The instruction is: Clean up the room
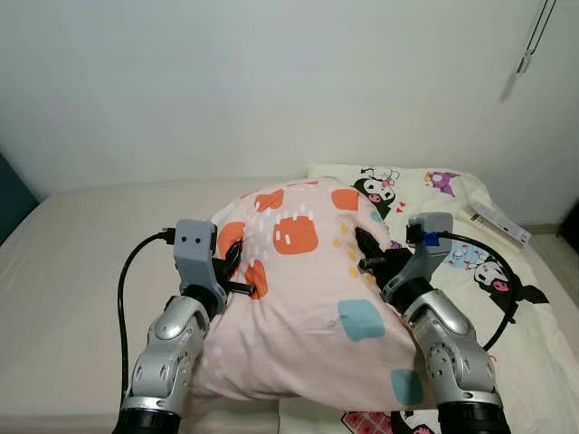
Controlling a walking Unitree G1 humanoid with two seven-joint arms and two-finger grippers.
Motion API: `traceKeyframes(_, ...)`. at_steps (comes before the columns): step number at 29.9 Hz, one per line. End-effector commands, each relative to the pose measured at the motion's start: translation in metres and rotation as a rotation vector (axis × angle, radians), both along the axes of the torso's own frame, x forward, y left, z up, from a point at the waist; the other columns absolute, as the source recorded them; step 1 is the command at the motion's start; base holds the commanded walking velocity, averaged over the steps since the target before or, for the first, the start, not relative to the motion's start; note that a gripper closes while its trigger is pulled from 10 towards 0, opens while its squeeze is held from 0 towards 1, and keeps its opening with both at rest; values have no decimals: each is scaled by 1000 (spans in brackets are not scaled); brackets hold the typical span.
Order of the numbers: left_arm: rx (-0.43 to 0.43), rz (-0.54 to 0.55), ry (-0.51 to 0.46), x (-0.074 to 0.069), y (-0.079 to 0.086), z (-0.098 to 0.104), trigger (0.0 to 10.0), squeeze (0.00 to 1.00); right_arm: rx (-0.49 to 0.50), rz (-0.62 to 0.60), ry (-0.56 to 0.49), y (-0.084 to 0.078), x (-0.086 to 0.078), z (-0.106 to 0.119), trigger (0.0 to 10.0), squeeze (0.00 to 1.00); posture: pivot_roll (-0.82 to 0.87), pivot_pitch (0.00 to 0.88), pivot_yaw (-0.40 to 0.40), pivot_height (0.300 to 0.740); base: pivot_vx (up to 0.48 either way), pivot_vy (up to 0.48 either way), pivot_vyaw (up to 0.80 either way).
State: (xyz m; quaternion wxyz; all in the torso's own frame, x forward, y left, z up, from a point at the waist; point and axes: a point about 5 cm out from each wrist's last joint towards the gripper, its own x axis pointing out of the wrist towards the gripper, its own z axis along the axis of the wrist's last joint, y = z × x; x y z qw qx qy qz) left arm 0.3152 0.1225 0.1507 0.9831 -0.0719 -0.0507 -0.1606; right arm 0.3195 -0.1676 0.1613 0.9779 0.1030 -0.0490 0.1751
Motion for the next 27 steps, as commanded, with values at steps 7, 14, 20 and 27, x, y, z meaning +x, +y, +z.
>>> traceKeyframes(7,7,-47,-6,-4,-8,-5,10000,0,-2,-1,-9,9,-7,-2,10000,0,-2,67,56,740,0,0,0)
traceKeyframes(14,70,-45,88,-15,-5,-38,10000,0,-68,-63,53,9,-14,-26,10000,0,-6,60,57,740,0,0,0)
traceKeyframes(20,140,-25,150,-22,-2,-59,10000,0,-112,-119,113,6,-20,-50,10000,0,-7,57,61,740,0,0,0)
traceKeyframes(27,178,34,174,-22,0,-69,10000,0,-130,-180,180,-1,-27,-68,10000,0,-10,55,66,740,0,0,0)
